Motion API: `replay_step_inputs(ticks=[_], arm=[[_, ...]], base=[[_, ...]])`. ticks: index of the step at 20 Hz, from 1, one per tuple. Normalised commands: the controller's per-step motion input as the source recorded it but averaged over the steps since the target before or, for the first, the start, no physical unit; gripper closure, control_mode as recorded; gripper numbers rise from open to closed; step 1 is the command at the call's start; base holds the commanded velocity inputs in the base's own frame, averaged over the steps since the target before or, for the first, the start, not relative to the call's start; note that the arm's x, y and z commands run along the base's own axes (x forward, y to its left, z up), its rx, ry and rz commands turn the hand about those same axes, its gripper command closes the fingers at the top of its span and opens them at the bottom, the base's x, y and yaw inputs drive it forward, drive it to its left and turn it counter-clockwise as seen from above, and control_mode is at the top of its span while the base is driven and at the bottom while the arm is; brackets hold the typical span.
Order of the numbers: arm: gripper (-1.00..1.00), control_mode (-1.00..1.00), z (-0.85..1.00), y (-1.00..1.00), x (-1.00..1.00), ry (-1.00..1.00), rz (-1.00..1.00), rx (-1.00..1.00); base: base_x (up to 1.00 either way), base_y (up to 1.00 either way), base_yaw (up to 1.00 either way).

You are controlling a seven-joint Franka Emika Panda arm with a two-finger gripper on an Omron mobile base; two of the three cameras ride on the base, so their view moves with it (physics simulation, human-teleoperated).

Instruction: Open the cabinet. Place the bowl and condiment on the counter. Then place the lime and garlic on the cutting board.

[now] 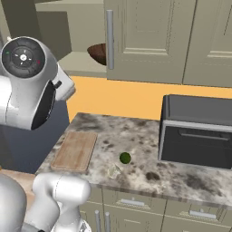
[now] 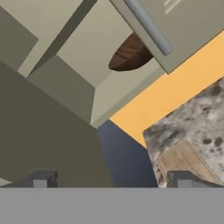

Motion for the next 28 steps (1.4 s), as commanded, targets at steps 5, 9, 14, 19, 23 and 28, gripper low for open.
replay_step_inputs(ticks=[5, 9, 14, 19, 23, 28], arm=[[-1.0, -1.0, 0.0, 0.54, 0.38, 0.0, 0.13, 0.13], [-1.0, -1.0, 0.0, 0.01, 0.75, 0.0, 0.17, 0.17], [-1.0, -1.0, 0.0, 0.08, 0.45, 0.06, 0.22, 0.12], [-1.0, -1.0, 0.07, 0.29, 0.07, 0.19, 0.33, 0.04], [-1.0, -1.0, 0.28, 0.16, 0.12, 0.15, 0.37, 0.08], [-1.0, -1.0, 0.01, 0.23, 0.35, 0.11, 0.22, 0.02]], base=[[0.0, 0.0, 0.0], [0.0, 0.0, 0.0], [0.0, 0.0, 0.0], [0.0, 0.0, 0.0], [0.0, 0.0, 0.0], [0.0, 0.0, 0.0]])
